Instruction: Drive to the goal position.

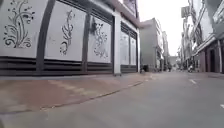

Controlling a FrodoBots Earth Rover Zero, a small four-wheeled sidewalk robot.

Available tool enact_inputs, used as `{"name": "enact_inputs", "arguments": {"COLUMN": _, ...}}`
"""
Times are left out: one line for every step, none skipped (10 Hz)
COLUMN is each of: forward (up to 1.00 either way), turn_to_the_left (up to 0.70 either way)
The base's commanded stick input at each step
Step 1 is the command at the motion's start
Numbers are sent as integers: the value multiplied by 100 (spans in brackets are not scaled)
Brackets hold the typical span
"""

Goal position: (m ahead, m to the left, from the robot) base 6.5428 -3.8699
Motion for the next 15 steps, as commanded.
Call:
{"name": "enact_inputs", "arguments": {"forward": 100, "turn_to_the_left": 0}}
{"name": "enact_inputs", "arguments": {"forward": 100, "turn_to_the_left": 0}}
{"name": "enact_inputs", "arguments": {"forward": 100, "turn_to_the_left": 0}}
{"name": "enact_inputs", "arguments": {"forward": 100, "turn_to_the_left": 0}}
{"name": "enact_inputs", "arguments": {"forward": 100, "turn_to_the_left": 0}}
{"name": "enact_inputs", "arguments": {"forward": 100, "turn_to_the_left": -3}}
{"name": "enact_inputs", "arguments": {"forward": 100, "turn_to_the_left": -29}}
{"name": "enact_inputs", "arguments": {"forward": 100, "turn_to_the_left": -40}}
{"name": "enact_inputs", "arguments": {"forward": 100, "turn_to_the_left": -40}}
{"name": "enact_inputs", "arguments": {"forward": 100, "turn_to_the_left": -40}}
{"name": "enact_inputs", "arguments": {"forward": 100, "turn_to_the_left": -40}}
{"name": "enact_inputs", "arguments": {"forward": 100, "turn_to_the_left": -40}}
{"name": "enact_inputs", "arguments": {"forward": 100, "turn_to_the_left": -40}}
{"name": "enact_inputs", "arguments": {"forward": 100, "turn_to_the_left": -40}}
{"name": "enact_inputs", "arguments": {"forward": 100, "turn_to_the_left": -40}}
